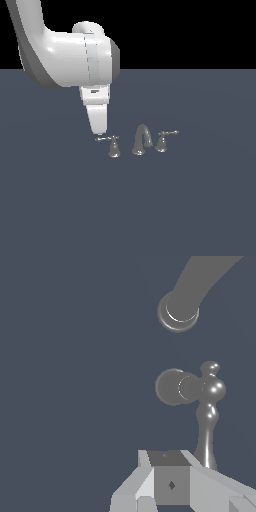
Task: Turn on the faucet by rotating a designated handle.
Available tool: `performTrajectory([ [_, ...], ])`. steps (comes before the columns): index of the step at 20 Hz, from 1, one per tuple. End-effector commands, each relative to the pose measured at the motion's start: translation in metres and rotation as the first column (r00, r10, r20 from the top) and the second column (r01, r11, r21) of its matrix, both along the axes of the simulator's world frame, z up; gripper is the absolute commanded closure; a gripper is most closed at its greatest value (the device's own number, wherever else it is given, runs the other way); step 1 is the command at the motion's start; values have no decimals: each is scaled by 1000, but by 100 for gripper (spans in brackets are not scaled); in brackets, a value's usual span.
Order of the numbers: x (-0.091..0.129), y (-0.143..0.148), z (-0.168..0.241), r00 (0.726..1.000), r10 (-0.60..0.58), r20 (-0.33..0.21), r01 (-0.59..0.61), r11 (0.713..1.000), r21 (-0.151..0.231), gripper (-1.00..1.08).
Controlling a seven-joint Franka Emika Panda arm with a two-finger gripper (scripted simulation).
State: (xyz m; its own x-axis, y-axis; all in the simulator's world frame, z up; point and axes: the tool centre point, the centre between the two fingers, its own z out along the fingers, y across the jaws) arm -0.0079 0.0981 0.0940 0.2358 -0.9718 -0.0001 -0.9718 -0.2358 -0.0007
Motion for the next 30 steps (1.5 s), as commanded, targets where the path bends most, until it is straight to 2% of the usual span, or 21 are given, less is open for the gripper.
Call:
performTrajectory([
  [1, 6, -3, -8, 1000, -29, 0, 29, 1000, -2, 108],
  [13, 13, -6, -18, 998, -66, -1, 66, 998, -1, 108],
  [24, -24, 5, -17, 998, -66, -1, 66, 998, -1, 108],
  [26, -17, -1, -17, 997, -76, 6, 76, 997, 0, 108],
  [30, -30, -5, -17, 997, -74, 4, 74, 997, 0, 108],
])
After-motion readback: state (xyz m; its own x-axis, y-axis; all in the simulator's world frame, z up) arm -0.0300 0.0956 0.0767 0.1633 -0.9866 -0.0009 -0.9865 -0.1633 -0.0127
